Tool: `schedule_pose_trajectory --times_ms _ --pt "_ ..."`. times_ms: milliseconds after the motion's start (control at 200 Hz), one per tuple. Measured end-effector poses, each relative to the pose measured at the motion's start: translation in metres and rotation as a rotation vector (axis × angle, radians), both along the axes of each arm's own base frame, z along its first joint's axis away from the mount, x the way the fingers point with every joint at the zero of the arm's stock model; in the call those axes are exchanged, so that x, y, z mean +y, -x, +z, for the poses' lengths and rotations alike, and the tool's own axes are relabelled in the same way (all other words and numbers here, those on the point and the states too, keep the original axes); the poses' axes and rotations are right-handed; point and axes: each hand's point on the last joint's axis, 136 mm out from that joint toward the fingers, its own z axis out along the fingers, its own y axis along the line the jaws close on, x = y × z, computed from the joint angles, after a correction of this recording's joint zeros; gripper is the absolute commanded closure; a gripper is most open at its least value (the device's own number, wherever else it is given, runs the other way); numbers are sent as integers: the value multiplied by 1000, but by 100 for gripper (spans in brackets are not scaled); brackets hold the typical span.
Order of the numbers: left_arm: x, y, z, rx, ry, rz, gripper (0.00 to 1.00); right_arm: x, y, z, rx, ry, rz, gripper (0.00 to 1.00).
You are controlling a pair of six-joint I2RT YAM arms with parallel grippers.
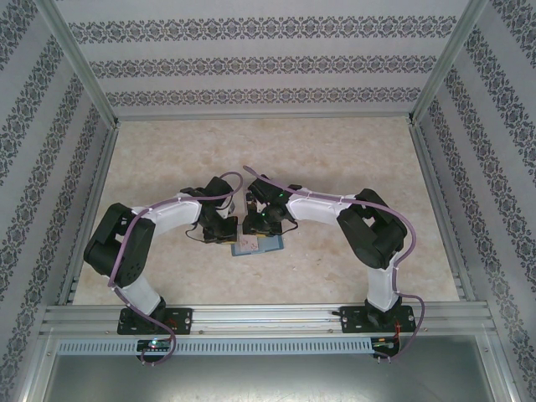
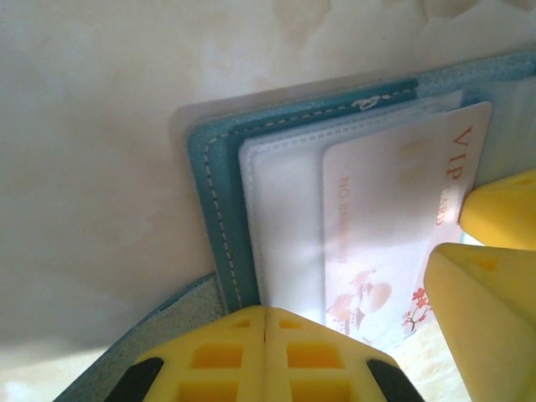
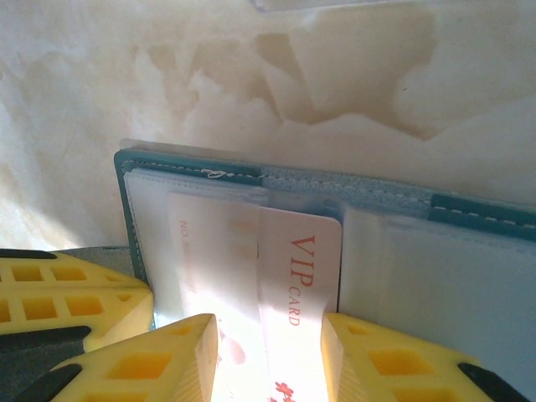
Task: Take the credit cards out of the card holder
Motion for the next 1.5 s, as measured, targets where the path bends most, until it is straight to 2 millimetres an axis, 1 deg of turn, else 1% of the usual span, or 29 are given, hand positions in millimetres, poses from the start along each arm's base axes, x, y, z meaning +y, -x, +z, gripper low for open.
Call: schedule_pose_trajectory --times_ms 235,350,430,664,1119,1499 --pt "-10 -12 15 -29 35 -4 100 0 0 1 -2 -2 0 60" --pt "-14 -14 18 -30 54 -8 100 0 0 2 -4 -3 0 59" --pt "-15 -14 16 -16 60 -10 100 -1 1 2 -2 -2 -1 59" --pt "-18 -8 -1 44 61 -14 100 -1 0 4 -5 -5 -1 58" --pt "-17 -8 -1 37 55 -26 100 -2 2 2 -3 -3 -1 58" --pt "-16 -8 -1 35 55 -31 100 -6 2 8 -12 -15 -11 58"
